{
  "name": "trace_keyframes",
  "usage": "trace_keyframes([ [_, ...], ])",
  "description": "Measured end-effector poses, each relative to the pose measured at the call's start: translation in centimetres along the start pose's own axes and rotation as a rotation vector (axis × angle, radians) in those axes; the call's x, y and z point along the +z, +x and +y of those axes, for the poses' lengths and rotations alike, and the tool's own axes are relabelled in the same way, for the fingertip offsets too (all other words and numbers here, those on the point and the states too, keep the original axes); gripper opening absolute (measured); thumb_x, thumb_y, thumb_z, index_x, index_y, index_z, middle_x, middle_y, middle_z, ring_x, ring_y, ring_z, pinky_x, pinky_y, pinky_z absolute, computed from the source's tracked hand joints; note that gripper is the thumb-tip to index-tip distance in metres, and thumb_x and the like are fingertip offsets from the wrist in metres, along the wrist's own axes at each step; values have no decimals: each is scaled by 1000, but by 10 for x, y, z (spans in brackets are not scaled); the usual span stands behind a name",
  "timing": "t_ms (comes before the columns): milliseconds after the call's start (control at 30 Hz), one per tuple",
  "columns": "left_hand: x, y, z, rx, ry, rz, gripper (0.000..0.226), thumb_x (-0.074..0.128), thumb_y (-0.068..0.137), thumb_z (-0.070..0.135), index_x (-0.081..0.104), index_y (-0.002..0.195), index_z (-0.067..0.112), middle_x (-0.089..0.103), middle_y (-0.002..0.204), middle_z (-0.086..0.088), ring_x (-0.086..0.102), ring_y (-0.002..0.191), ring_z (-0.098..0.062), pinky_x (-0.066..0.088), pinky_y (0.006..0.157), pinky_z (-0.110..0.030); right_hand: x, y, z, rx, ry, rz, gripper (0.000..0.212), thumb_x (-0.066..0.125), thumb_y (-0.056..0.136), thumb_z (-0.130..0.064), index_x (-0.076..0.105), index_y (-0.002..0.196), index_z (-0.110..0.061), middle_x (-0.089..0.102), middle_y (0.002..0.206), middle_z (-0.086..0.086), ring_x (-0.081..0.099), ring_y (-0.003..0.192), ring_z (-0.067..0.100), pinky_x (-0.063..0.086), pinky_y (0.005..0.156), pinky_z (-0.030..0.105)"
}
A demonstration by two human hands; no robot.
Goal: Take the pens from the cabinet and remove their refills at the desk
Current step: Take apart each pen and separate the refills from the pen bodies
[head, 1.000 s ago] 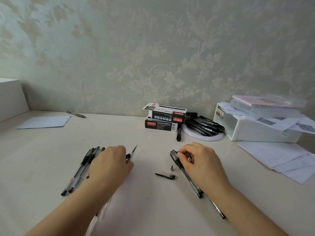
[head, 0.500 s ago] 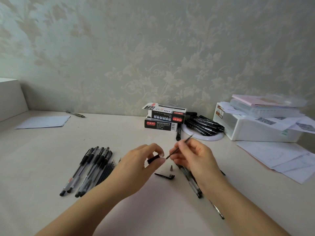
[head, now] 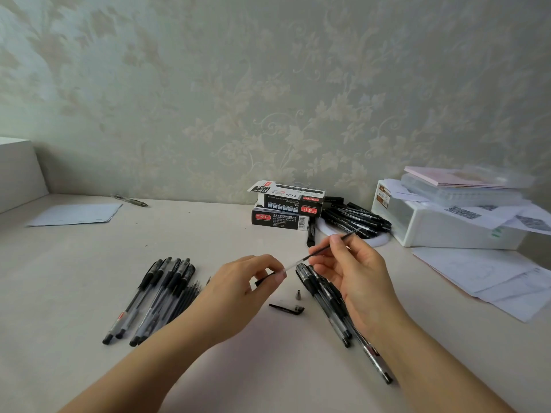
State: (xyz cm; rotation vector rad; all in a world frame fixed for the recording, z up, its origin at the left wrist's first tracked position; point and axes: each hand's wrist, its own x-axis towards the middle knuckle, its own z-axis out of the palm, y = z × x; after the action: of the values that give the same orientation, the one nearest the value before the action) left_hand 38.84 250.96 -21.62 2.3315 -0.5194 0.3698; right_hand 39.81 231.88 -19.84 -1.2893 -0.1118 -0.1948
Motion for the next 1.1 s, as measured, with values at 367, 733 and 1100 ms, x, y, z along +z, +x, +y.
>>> trace_keyframes([
  [367,-1,0,7,19,-106,1,14,50,94,45,62,94,39,57,79,18,41,48,-7,33,51,-15,-2,1,6,-3,-75,-77,20,57,97,-20,72,89,-10,74,82,6,68,74,13,55,68,20],
  [733,0,1,-1,-29,-102,50,9,53,93,41,58,86,37,59,79,18,37,45,-9,32,50,-19,-10,-2,18,-402,-1312,-288,23,68,87,-41,71,109,-34,61,93,-13,50,92,7,43,85,27],
  [1100,1,-2,-1,19,61,19,9,54,93,40,61,88,36,58,79,15,51,72,5,38,65,-10,-11,0,16,-366,-1008,-148,6,70,86,-22,72,82,-26,66,78,-13,55,73,0,44,69,14],
])
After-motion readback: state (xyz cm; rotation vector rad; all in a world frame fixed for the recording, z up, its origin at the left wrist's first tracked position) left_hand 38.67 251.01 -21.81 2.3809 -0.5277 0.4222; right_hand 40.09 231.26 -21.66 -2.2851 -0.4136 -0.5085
